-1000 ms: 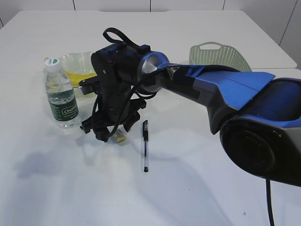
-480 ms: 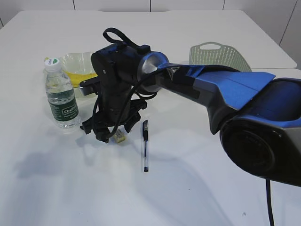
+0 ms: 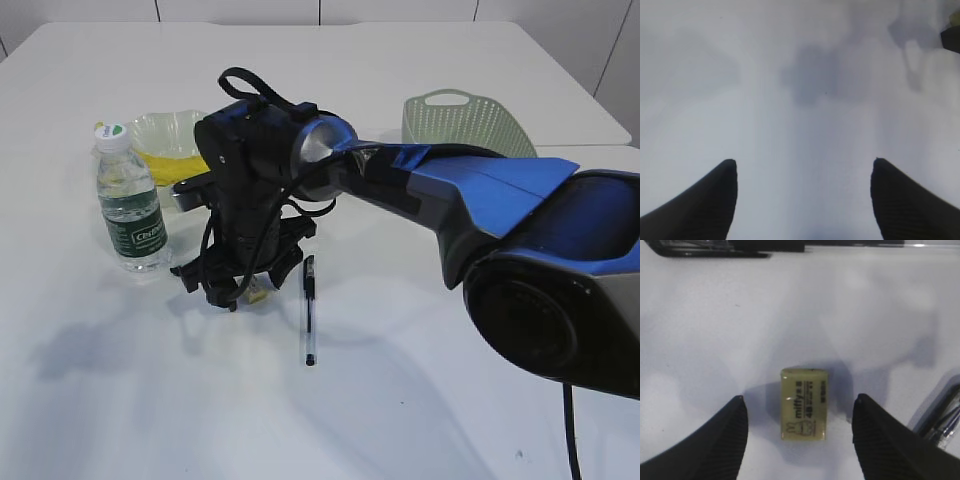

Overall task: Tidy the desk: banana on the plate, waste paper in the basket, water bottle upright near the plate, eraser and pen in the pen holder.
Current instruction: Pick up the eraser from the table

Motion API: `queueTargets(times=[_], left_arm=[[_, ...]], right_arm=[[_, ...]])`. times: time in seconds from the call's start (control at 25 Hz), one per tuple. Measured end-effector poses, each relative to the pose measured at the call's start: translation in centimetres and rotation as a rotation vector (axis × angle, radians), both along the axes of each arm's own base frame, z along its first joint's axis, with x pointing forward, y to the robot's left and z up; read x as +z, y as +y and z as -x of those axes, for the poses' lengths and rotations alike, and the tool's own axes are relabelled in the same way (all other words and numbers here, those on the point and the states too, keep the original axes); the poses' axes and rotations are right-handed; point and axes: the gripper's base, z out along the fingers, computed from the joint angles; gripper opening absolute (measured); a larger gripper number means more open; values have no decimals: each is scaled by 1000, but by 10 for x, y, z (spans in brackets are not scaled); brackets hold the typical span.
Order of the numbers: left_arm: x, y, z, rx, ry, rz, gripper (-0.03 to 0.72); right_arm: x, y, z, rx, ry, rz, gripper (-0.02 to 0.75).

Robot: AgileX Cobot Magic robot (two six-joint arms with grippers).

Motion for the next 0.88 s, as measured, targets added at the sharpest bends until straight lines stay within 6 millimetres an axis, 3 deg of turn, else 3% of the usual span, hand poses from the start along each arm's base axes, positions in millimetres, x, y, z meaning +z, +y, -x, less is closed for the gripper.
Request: queueTargets(times=[0.2, 0.56, 0.88], left_arm=[[0, 0, 0, 0, 1, 0, 591], [0, -1, 0, 3, 0, 9, 591], [0, -1, 0, 4, 0, 12, 591]], right_arm=[[0, 0, 0, 0, 0, 0, 459], [0, 0, -1, 3, -12, 3, 246], [0, -1, -1, 2, -11, 9, 209]])
